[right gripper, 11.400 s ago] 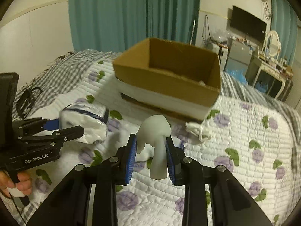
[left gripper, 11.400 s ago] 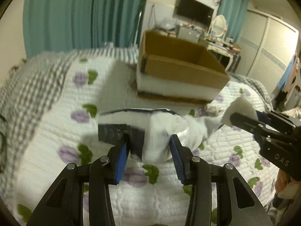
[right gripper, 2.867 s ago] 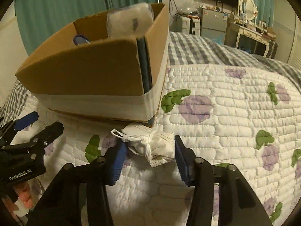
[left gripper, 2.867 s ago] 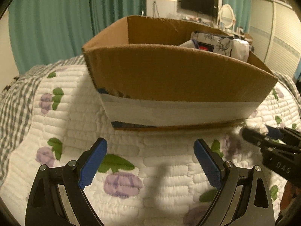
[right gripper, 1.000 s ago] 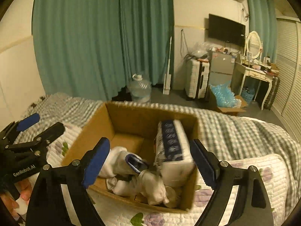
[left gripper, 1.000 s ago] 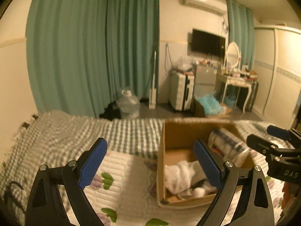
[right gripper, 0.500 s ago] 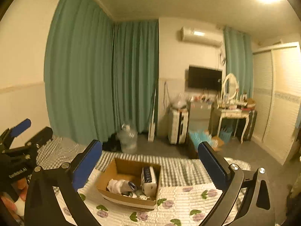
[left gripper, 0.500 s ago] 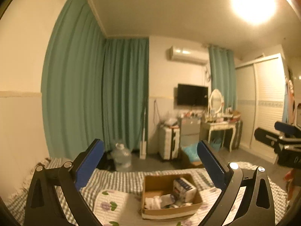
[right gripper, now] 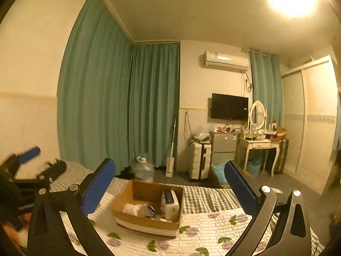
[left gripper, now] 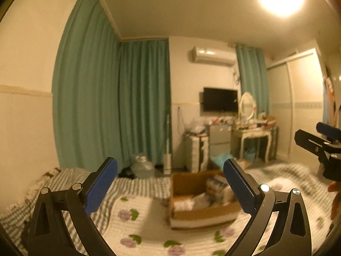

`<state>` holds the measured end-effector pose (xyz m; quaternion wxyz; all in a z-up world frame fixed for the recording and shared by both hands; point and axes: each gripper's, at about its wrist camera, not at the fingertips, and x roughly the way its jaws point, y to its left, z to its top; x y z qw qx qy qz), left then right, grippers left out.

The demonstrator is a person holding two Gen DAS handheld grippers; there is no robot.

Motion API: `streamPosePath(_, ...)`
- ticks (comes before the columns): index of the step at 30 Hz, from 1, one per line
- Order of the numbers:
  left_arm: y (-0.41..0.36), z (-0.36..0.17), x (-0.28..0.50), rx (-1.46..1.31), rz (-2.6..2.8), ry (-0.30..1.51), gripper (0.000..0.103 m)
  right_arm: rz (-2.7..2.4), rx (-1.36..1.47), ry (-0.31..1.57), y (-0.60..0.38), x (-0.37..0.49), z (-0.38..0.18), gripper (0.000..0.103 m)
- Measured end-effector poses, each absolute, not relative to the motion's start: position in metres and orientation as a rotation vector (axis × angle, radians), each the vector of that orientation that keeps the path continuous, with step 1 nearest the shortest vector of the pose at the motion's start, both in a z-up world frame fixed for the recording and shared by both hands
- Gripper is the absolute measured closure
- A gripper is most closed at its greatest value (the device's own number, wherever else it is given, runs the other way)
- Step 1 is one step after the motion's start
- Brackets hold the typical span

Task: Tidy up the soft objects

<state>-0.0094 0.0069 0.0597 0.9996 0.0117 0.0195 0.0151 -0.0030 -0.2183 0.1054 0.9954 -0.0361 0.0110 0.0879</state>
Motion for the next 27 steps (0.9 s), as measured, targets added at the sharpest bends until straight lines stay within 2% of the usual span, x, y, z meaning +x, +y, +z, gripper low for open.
streamPosePath(6,0.005,-0.003,0.014,-0.008,0.042,0.121,0.002,0.176,-0.077,0.112,-0.211,0.041,0.023,0.000)
streamPosePath(11,0.006,-0.018,0.029,-0.020,0.050,0.192,0.002,0.166,-0.118,0.190,-0.208,0.066,-0.025,0.000)
streamPosePath(16,0.011,-0.018,0.022,-0.052,0.047,0.191,0.002,0.177,-0.082,0.238,-0.209,0.071,-0.032,0.000)
streamPosePath(27,0.020,-0.020,0.021,-0.072,0.040,0.180,0.002,0.167,-0.075,0.220,-0.209,0.064,-0.027,0.000)
